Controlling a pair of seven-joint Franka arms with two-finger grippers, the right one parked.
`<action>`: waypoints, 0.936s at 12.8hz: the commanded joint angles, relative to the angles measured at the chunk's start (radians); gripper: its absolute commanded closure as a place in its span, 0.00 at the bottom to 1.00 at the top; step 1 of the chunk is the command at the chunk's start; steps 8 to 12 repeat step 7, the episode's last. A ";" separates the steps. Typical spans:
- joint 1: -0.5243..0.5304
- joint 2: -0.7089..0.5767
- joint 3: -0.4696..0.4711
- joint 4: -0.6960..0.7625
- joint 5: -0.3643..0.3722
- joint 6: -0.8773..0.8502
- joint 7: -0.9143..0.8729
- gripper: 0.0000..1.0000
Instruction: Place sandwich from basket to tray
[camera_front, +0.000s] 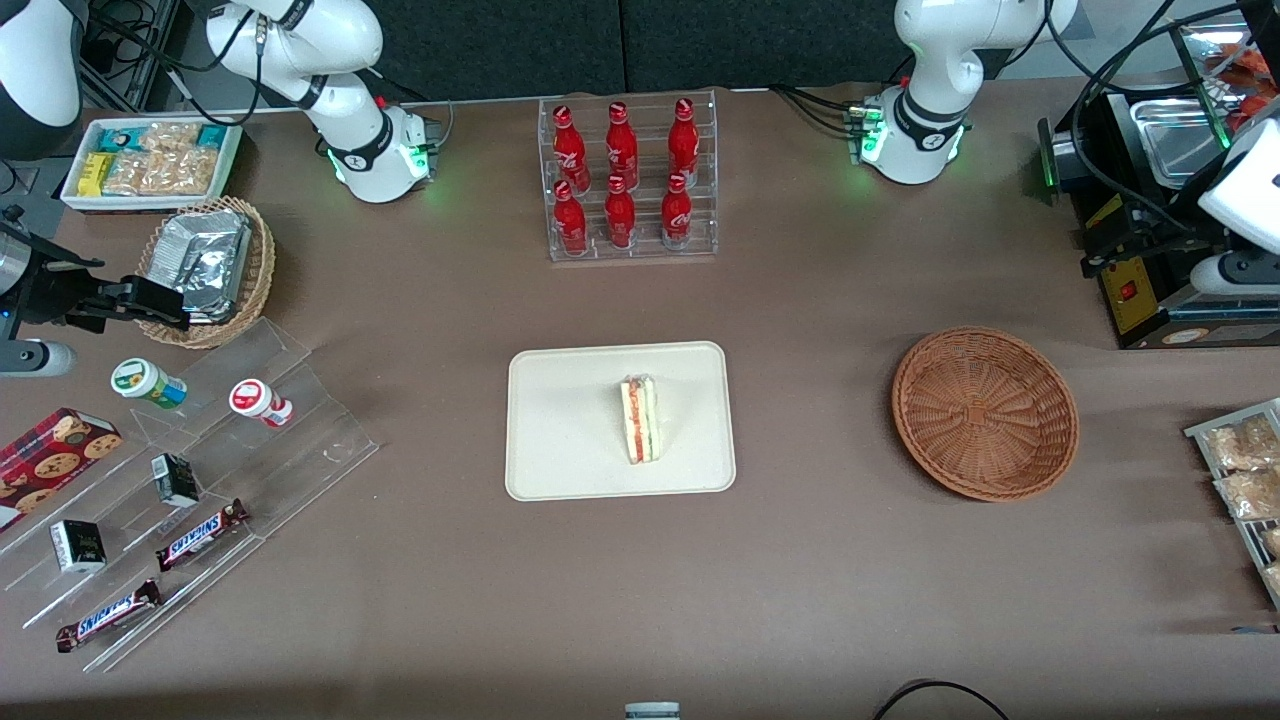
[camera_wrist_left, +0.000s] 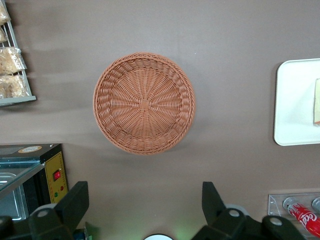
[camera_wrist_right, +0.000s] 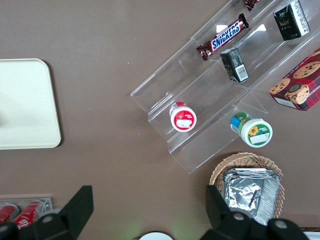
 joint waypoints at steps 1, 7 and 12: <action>-0.010 0.010 0.004 0.020 -0.002 -0.021 -0.005 0.00; -0.010 0.011 0.001 0.018 -0.003 -0.025 -0.002 0.00; -0.010 0.011 0.001 0.018 -0.003 -0.025 -0.002 0.00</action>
